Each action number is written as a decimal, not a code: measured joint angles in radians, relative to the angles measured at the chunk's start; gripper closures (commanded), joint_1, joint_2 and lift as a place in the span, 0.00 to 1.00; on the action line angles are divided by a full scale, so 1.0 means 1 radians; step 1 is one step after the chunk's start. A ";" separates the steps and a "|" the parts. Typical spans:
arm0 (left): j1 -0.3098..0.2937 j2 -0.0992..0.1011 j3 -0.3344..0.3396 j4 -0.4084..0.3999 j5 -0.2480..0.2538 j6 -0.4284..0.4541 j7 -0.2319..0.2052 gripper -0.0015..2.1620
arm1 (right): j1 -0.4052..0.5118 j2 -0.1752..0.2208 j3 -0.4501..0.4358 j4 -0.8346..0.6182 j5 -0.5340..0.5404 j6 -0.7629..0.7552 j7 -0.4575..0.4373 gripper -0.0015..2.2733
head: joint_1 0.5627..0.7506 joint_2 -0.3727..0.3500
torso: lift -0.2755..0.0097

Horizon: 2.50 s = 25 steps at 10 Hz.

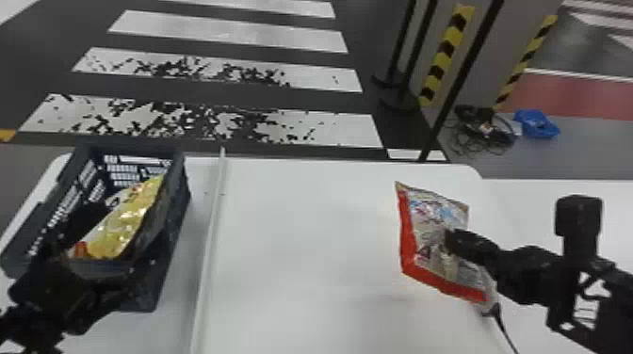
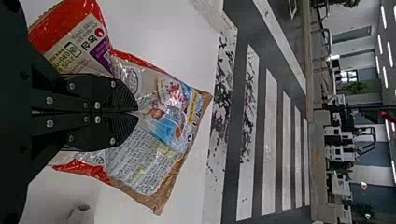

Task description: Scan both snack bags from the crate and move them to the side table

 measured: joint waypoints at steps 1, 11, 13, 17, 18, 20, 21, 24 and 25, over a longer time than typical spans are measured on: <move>0.001 -0.001 -0.001 0.003 -0.002 0.000 0.000 0.04 | 0.005 -0.028 -0.031 -0.019 -0.012 0.017 0.009 0.99 | 0.70 0.25 | 0.63; -0.044 -0.025 -0.022 0.105 -0.003 -0.008 -0.002 0.04 | -0.012 -0.184 -0.208 0.299 -0.044 -0.091 0.161 0.99 | 0.70 0.03 | 0.63; -0.058 -0.025 -0.027 0.124 0.001 -0.018 -0.002 0.04 | 0.012 -0.214 -0.255 0.338 -0.048 -0.067 0.162 0.99 | 0.70 0.03 | 0.63; -0.078 -0.016 -0.034 0.147 0.015 -0.034 -0.003 0.04 | 0.019 -0.262 -0.271 0.454 -0.045 -0.067 0.164 0.99 | 0.70 0.03 | 0.63; -0.081 -0.012 -0.034 0.154 0.019 -0.044 -0.004 0.04 | 0.001 -0.272 -0.260 0.501 -0.041 -0.082 0.171 0.99 | 0.70 0.03 | 0.63; -0.085 -0.007 -0.035 0.163 0.030 -0.059 -0.006 0.04 | -0.027 -0.302 -0.228 0.570 -0.017 -0.115 0.177 0.99 | 0.70 0.03 | 0.63; -0.086 -0.006 -0.035 0.167 0.033 -0.064 -0.006 0.04 | -0.042 -0.324 -0.209 0.606 -0.003 -0.127 0.180 0.99 | 0.70 0.03 | 0.63; -0.090 -0.005 -0.035 0.172 0.038 -0.073 -0.010 0.04 | -0.077 -0.383 -0.133 0.643 0.039 -0.077 0.170 0.99 | 0.70 0.03 | 0.63; -0.091 -0.005 -0.035 0.172 0.040 -0.074 -0.013 0.04 | -0.105 -0.398 -0.098 0.664 0.058 -0.057 0.167 0.99 | 0.70 0.03 | 0.63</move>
